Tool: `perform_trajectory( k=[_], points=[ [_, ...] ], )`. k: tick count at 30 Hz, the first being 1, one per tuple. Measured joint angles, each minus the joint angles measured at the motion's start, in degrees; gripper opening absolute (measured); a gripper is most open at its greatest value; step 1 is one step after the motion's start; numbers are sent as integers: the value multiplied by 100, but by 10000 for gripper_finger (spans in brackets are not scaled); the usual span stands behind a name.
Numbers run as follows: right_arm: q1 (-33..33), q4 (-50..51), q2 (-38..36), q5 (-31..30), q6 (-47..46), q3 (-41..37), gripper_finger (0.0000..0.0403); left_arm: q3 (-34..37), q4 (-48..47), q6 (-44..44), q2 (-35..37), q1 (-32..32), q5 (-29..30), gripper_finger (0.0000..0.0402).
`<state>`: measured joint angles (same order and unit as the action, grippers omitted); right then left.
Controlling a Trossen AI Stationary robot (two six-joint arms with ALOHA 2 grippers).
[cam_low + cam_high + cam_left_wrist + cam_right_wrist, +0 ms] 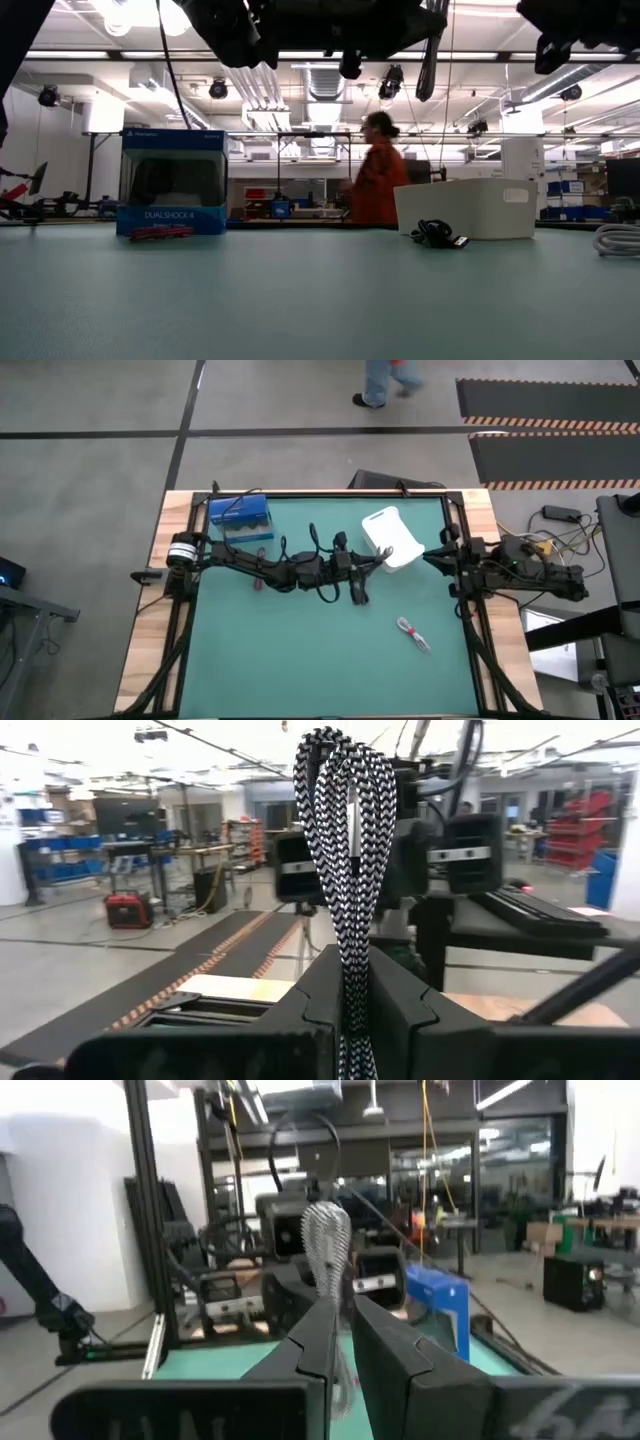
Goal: Pick and place USB-C Cables
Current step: Put the black and white charger cable into the white container
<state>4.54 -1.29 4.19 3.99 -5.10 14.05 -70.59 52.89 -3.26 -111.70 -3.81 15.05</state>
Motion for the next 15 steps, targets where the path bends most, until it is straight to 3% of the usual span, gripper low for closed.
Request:
perform_trajectory(
  k=[6, 15],
  points=[
    [0, -400, 517, -105, 3, -12, 57, 0, 4, 4, 0, -4, -313, 11],
    [0, -1578, 1731, -69, -155, -12, 169, 0, 8, 0, 0, -4, -583, 11]
  ],
)
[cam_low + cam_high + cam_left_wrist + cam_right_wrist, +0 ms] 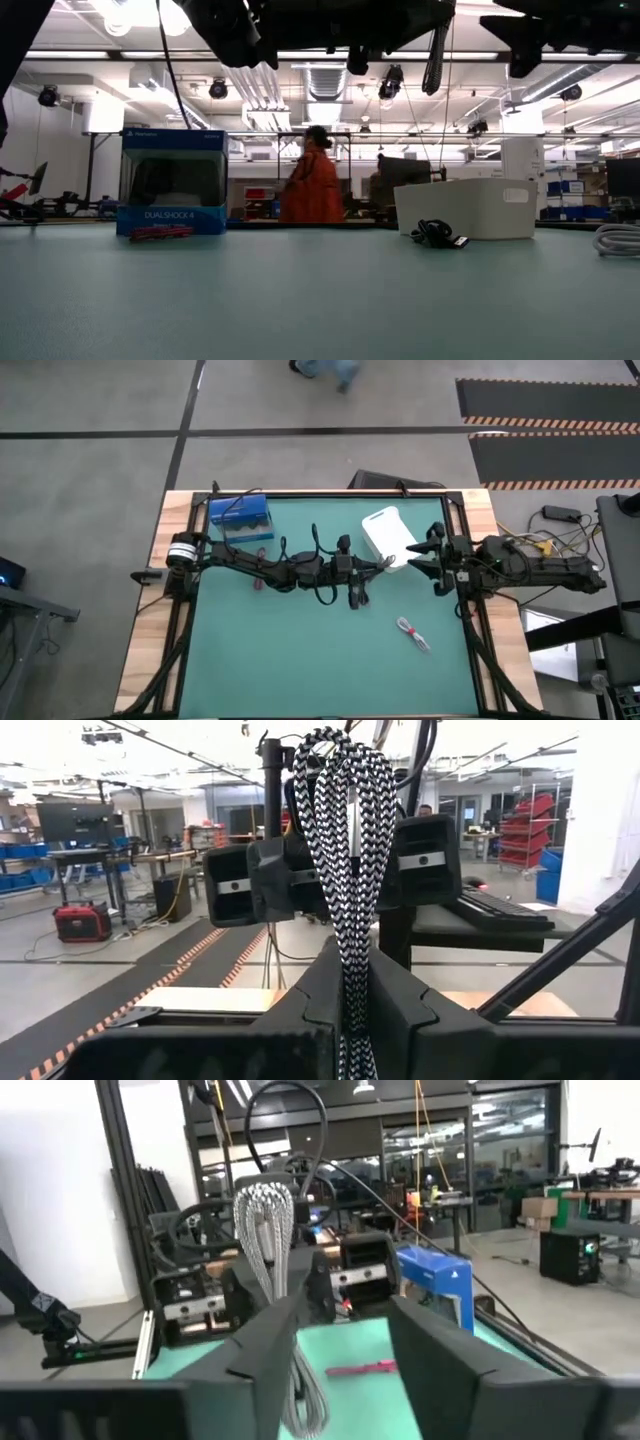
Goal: Pick and place USB-C Cables
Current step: Put the black and white charger cable into the white container
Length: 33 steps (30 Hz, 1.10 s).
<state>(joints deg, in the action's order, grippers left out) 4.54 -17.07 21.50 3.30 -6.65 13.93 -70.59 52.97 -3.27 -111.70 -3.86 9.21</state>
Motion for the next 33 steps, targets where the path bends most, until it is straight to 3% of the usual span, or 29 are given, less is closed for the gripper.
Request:
perform_trajectory(
  k=[8, 21, 33],
  points=[
    [-8, -844, 848, 373, 247, 88, 218, 4, -4, -2, 0, -2, -2, 11],
    [-151, -1358, 1748, 461, 352, 434, 219, 7, -101, -11, 0, 13, -2, 11],
    [-317, -1509, 1890, 458, 274, 625, 219, 9, -305, -11, 0, 13, -2, 11]
  ],
)
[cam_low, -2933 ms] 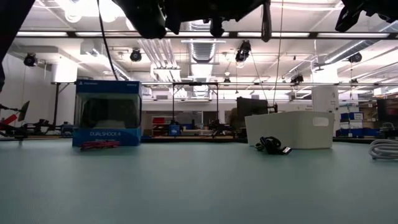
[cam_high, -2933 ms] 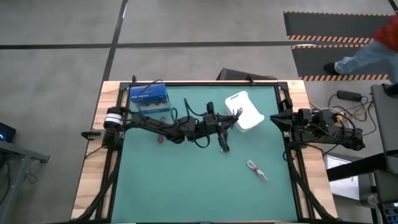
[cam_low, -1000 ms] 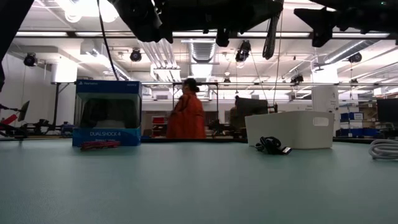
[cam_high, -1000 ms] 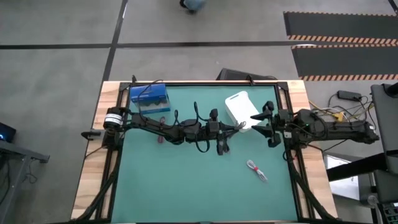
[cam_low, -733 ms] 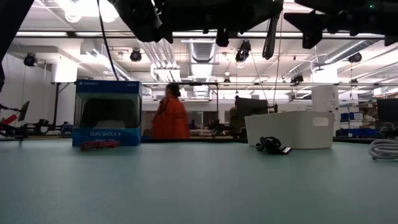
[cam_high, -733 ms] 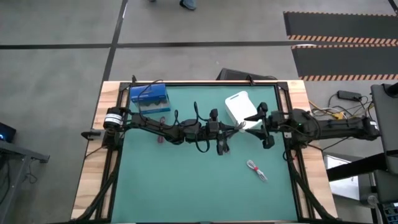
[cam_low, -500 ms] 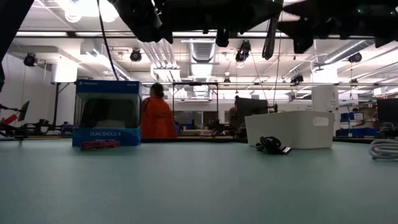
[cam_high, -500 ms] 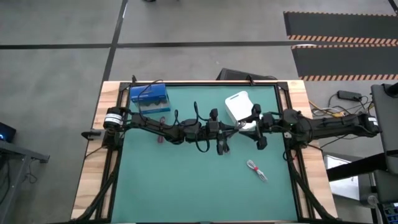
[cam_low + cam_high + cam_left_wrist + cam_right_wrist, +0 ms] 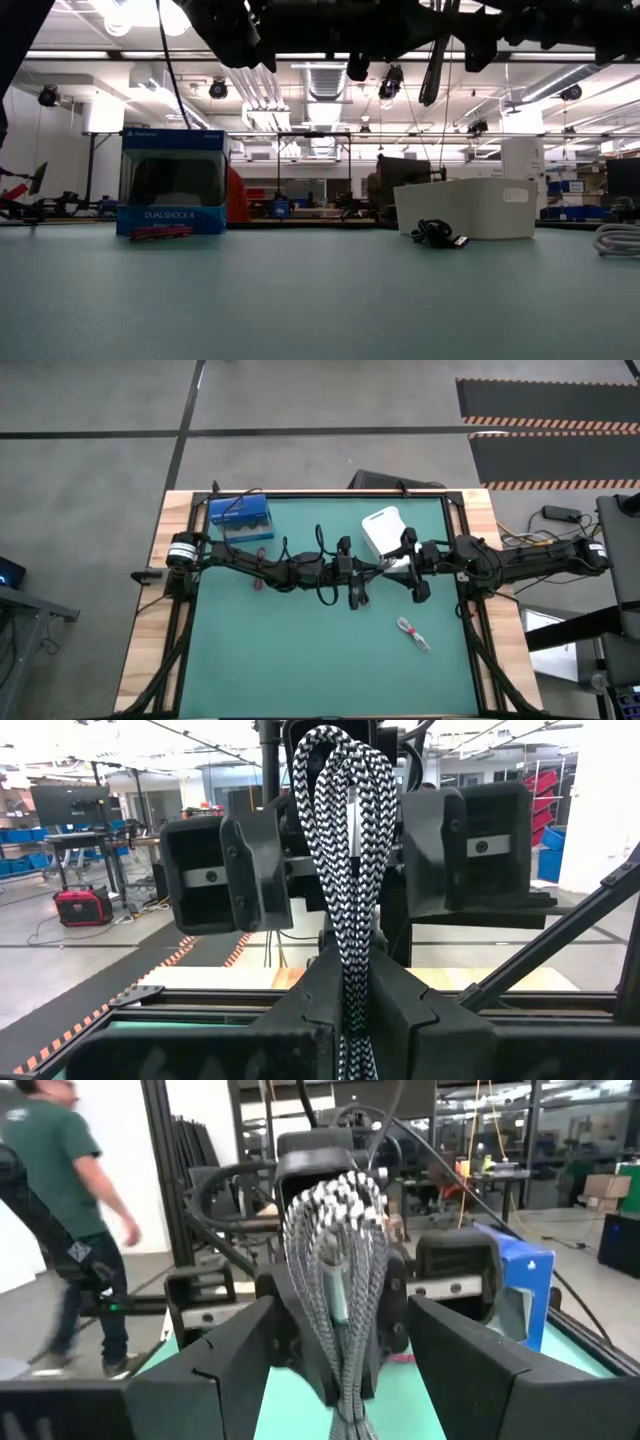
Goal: Pick and place USB-C Cables
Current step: Put the black and white charger cable into the white container
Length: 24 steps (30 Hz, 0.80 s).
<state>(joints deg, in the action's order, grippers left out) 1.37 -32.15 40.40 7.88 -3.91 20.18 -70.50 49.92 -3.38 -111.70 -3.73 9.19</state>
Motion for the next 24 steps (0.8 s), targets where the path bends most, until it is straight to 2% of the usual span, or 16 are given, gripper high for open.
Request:
perform_trajectory(
  k=[8, 12, 20, 24],
  points=[
    [0, -461, 352, -42, -8, -6, 210, 0, 3, 0, 0, 0, 0, 11],
    [0, -465, 413, -46, 1, 48, 164, 0, 4, 1, 0, 0, 0, 11],
    [0, -451, 407, -41, 7, 68, 28, 0, 4, 11, 0, 2, 4, 24],
    [0, -373, 402, -42, -5, 63, 26, 0, 10, 271, 2, 2, 4, 57]
  ],
)
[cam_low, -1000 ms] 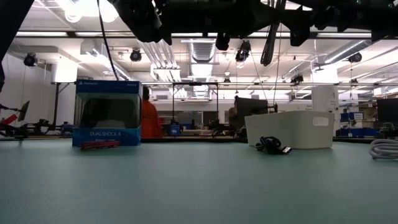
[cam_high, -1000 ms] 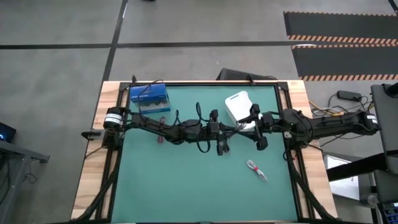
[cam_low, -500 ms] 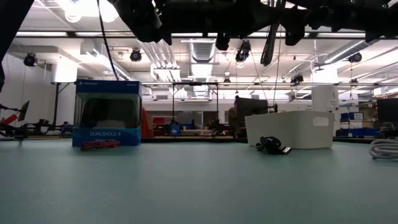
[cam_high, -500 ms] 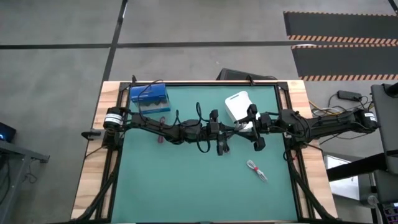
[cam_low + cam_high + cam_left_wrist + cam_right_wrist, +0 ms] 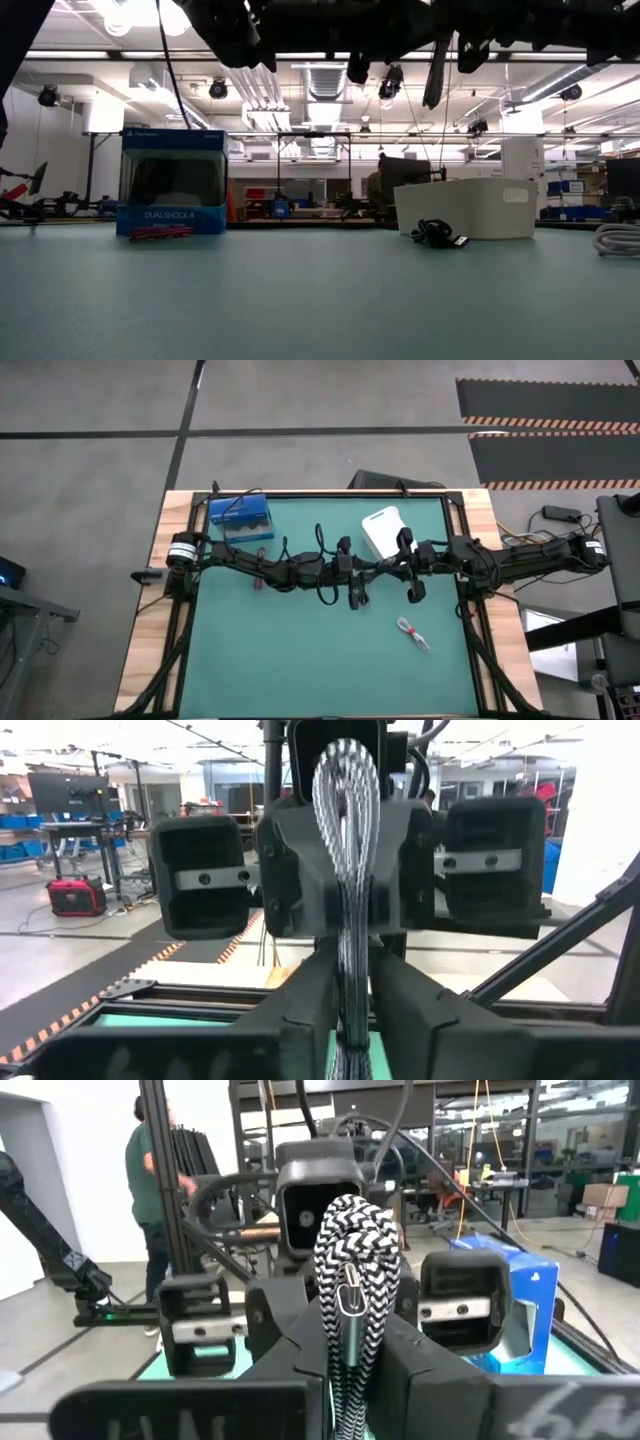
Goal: Pick and place USB-C Cables
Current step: Put the black and white charger cable into the white container
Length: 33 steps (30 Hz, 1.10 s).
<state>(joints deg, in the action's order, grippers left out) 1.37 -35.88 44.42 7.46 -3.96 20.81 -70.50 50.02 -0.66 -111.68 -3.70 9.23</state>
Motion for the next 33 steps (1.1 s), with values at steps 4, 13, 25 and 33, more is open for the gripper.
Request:
perform_trajectory(
  k=[4, 13, 25, 33],
  points=[
    [0, 147, 0, -1, -7, 83, 27, 0, -13, 22, 5, -7, -2, 100],
    [0, 1232, -14, -382, -66, 612, 27, 0, -1887, -42, 575, -11, -13, 182],
    [160, 5845, 772, -2007, -597, 3513, 27, 564, -3961, -340, 2142, -22, 26, 192],
    [822, 8281, 2202, -1901, -965, 5647, 27, 1605, -3216, -472, 3247, -8, 179, 192]
  ],
)
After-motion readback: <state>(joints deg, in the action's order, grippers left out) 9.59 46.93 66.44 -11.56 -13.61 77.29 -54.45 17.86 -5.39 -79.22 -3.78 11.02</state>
